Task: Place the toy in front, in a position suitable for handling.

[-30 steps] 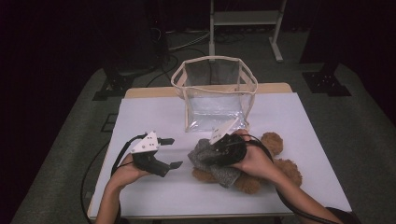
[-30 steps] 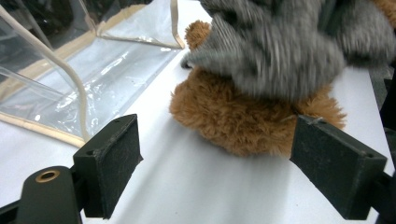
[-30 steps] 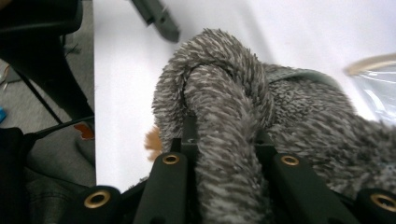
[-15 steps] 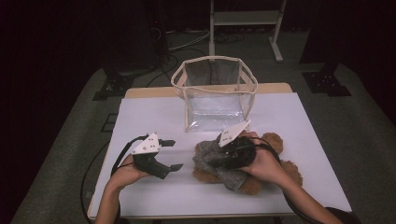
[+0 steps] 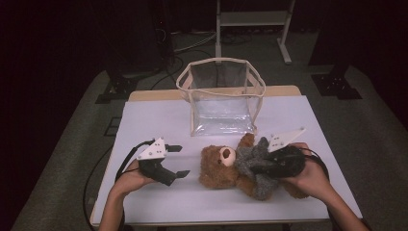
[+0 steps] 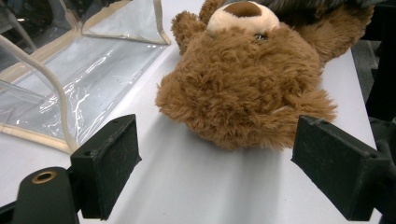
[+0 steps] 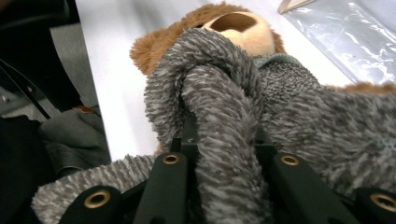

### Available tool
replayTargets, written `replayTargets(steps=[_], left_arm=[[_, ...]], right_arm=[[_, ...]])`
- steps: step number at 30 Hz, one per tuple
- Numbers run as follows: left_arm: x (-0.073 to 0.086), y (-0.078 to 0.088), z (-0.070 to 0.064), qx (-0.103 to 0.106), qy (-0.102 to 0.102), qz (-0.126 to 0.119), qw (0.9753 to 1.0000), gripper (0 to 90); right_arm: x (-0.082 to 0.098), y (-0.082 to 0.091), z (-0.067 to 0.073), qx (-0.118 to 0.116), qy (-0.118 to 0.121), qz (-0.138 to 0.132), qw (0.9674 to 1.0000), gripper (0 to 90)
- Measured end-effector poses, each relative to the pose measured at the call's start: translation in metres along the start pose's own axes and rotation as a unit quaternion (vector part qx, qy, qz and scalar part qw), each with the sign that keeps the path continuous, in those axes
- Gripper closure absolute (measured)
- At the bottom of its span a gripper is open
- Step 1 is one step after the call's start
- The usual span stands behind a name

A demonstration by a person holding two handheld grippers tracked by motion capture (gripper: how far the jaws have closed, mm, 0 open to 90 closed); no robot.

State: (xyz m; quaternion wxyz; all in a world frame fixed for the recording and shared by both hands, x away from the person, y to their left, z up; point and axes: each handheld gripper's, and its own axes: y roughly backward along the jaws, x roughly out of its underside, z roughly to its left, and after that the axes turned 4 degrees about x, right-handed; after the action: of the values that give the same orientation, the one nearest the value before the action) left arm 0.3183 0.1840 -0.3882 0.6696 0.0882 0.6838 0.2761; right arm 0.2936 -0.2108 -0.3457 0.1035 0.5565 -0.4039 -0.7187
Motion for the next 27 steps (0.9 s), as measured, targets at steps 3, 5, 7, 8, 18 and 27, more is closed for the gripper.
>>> replayTargets(steps=[3,5,7,8,18,27], left_arm=[[-0.001,-0.002,-0.001,0.003,-0.004,0.000,1.0000,14.0],[-0.001,-0.002,-0.002,0.003,-0.005,0.001,1.0000,14.0],[-0.003,-0.002,-0.002,0.004,-0.009,0.001,1.0000,14.0],[-0.003,-0.003,-0.002,0.005,-0.007,-0.002,1.0000,14.0],[-0.003,-0.005,-0.002,0.009,-0.007,0.000,0.9999,13.9],[-0.002,-0.006,-0.003,0.014,-0.010,0.004,0.9998,13.5]], right_arm=[[0.006,0.018,0.000,0.012,-0.007,-0.011,0.9998,74.1],[0.007,0.024,0.000,0.018,-0.008,-0.014,0.9997,74.1],[0.008,0.043,-0.002,0.033,-0.012,-0.026,0.9990,74.1],[0.008,0.047,-0.003,0.036,-0.012,-0.028,0.9989,74.1],[0.004,0.001,-0.009,0.011,-0.007,-0.001,0.9999,74.1],[-0.008,-0.031,0.009,-0.030,0.016,0.005,0.9994,74.0]])
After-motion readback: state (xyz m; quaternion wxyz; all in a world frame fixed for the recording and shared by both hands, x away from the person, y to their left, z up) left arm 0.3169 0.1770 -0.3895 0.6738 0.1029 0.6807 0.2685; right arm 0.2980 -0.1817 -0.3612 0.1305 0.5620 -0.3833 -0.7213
